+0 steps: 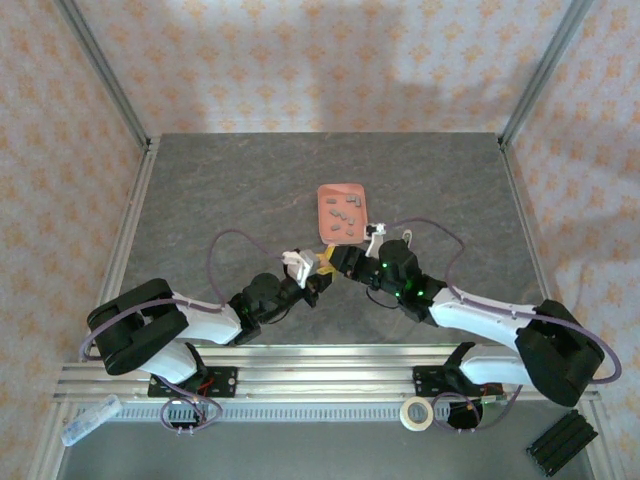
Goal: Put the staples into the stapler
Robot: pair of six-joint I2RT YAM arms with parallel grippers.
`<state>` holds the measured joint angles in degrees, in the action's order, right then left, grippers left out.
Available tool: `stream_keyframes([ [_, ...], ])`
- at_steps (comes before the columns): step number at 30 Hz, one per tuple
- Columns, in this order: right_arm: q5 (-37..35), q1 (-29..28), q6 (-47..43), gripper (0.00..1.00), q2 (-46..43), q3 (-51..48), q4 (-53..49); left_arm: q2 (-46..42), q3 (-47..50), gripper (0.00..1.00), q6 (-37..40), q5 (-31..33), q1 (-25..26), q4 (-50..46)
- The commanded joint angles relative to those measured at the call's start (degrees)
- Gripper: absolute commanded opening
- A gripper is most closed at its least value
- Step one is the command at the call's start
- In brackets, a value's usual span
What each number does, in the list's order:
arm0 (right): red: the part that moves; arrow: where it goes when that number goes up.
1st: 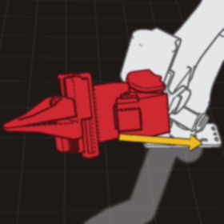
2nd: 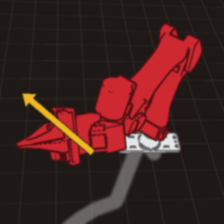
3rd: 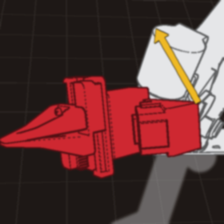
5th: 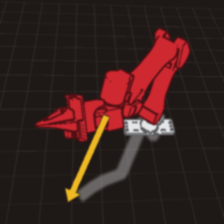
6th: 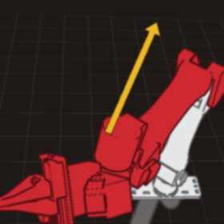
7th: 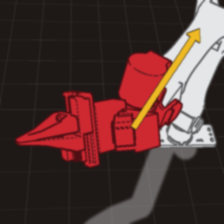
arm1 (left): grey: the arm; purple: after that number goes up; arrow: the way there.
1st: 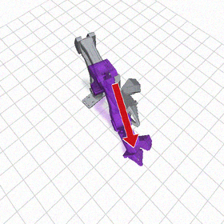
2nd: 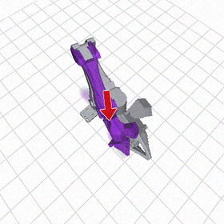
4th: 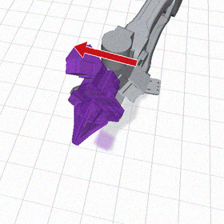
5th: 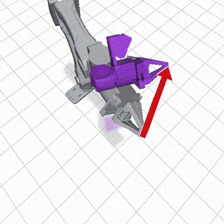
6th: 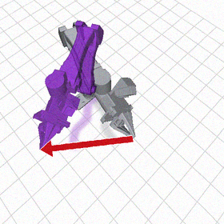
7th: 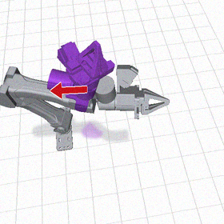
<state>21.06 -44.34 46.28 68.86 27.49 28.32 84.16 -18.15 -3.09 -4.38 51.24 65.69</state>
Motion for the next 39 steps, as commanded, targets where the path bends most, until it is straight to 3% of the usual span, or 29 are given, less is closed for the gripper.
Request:
stream_keyframes([
  [1, -0.22, -0.58, -1.56, 0.35, -3.03, -1.03, -6.85, -0.17, -1.21, 0.11, 3.02, -0.57, -0.61, -2.88],
  [6, -2.88, -0.41, -3.1, 0.6, -6.27, -0.55, -13.33, -0.39, -0.93, 0.07, 4.43, -2.0, -0.57, -6.03],
  [11, -5.43, 0.97, -6.48, 0.7, -10.9, 0.29, -21.7, -1.6, -0.95, 0.05, 6.8, -3.6, -0.02, -13.07],
  [21, -6.67, 7.53, -10.23, 0.73, -18.14, 1.55, -32.35, -1.9, -2.14, 0.05, 10.31, -4.43, 2.75, -25.47],
  [39, -7.0, 8.82, -11.12, 0.73, -15.77, 3.28, -35.53, 1.74, -6.08, 0.06, 9.68, -7.44, 3.38, -39.57],
])
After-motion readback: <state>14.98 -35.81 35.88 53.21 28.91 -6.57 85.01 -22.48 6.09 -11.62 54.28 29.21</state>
